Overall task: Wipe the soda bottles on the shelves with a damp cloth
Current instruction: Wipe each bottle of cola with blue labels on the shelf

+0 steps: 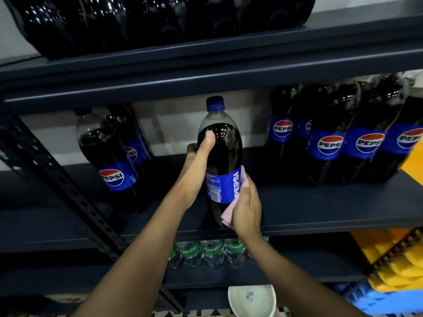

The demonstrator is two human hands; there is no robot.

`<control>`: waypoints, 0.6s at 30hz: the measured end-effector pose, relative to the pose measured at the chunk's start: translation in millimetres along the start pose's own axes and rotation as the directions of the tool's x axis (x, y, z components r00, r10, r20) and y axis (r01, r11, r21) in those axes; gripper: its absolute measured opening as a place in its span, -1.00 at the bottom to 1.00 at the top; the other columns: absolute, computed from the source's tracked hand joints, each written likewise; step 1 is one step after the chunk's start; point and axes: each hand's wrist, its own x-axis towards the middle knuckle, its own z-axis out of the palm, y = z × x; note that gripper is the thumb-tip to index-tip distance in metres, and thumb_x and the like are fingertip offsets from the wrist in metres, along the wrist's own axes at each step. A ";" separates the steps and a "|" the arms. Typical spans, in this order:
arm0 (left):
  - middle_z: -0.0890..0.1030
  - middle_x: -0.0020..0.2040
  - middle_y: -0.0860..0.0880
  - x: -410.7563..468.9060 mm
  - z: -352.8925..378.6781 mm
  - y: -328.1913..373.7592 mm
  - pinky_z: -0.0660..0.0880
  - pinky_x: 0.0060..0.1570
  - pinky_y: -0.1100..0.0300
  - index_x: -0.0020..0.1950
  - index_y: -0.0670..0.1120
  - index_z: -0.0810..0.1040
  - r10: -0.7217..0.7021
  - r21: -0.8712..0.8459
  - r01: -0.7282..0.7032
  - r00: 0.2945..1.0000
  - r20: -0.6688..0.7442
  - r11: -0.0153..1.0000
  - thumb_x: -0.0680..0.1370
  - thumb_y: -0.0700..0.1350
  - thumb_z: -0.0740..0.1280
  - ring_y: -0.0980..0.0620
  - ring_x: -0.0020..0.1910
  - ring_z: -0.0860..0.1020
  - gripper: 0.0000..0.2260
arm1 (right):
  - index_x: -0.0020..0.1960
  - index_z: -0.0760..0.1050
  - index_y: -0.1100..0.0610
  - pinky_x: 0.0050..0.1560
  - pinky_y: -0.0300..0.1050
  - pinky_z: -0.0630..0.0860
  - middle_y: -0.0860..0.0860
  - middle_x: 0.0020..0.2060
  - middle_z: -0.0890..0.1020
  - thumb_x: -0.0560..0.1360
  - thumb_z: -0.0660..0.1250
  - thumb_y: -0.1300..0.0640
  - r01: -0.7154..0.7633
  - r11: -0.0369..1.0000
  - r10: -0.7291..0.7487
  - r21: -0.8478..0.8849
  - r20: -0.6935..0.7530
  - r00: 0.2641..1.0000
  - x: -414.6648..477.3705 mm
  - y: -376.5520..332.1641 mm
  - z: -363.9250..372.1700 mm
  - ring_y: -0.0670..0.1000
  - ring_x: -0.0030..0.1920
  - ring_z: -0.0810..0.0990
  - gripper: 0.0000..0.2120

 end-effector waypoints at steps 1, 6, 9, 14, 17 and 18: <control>0.65 0.37 0.03 -2.0 0.1 3.3 0.39 0.49 -0.07 0.47 0.01 0.53 0.013 -0.012 -0.013 1.000 0.028 1.000 0.43 0.58 0.28 0.06 0.39 0.59 -0.17 | 0.45 0.39 -0.35 0.46 0.06 0.40 -0.31 0.36 0.51 0.67 -0.04 -0.21 0.050 0.999 -0.050 0.019 0.000 0.999 5.4 -14.5 0.6 -0.27 0.37 0.45 -0.59; 0.69 0.31 0.04 -6.8 1.9 9.1 0.41 0.48 -0.03 0.33 0.12 0.63 0.077 -0.034 -0.074 0.993 0.093 0.997 0.59 0.38 0.08 0.08 0.35 0.62 -0.45 | 0.39 0.53 -0.08 0.25 -0.26 0.42 -0.25 0.17 0.59 0.74 0.02 -0.08 0.272 0.962 -0.273 0.024 0.063 0.960 38.8 -115.9 2.0 -0.37 0.19 0.51 -0.62; 0.70 0.29 0.03 -6.5 0.7 11.7 0.40 0.51 -0.10 0.36 0.11 0.62 0.061 -0.031 -0.060 0.997 0.040 0.998 0.65 0.36 0.03 0.06 0.33 0.63 -0.46 | -0.20 0.57 0.09 -0.17 -0.13 0.46 -0.10 -0.34 0.65 0.71 0.11 -0.03 0.264 0.963 -0.249 -0.059 0.185 0.951 56.5 -158.2 -2.3 -0.14 -0.25 0.61 -0.58; 0.71 0.27 -0.12 -13.7 10.2 11.3 0.62 0.25 0.06 0.38 -0.04 0.60 0.050 -0.167 -0.042 0.998 0.041 0.985 0.65 0.30 0.10 -0.04 0.26 0.68 -0.45 | -0.10 0.61 0.04 -0.11 -0.31 0.45 -0.09 -0.23 0.67 0.71 0.13 -0.03 0.326 0.942 -0.316 -0.075 0.117 0.941 53.0 -150.4 8.2 -0.26 -0.18 0.58 -0.64; 0.72 0.22 -0.15 -15.3 16.7 7.1 0.61 0.23 0.02 0.33 -0.04 0.65 0.073 -0.137 -0.072 0.997 0.003 0.988 0.54 0.36 0.25 -0.08 0.23 0.69 -0.40 | 0.48 0.44 -0.03 0.29 -0.15 0.45 -0.08 0.28 0.61 0.72 0.03 -0.01 0.547 0.827 -0.559 -0.132 -0.078 0.826 30.4 -113.3 19.2 -0.11 0.27 0.53 -0.61; 0.72 0.23 -0.14 -13.7 16.8 5.1 0.58 0.30 -0.02 0.34 -0.03 0.66 0.082 -0.133 -0.082 0.997 -0.005 0.988 0.55 0.38 0.25 -0.08 0.25 0.69 -0.40 | 0.55 0.31 -0.01 0.34 -0.10 0.44 -0.03 0.36 0.56 0.73 -0.01 -0.02 0.594 0.789 -0.611 -0.156 -0.111 0.783 25.2 -99.3 21.5 -0.07 0.34 0.50 -0.58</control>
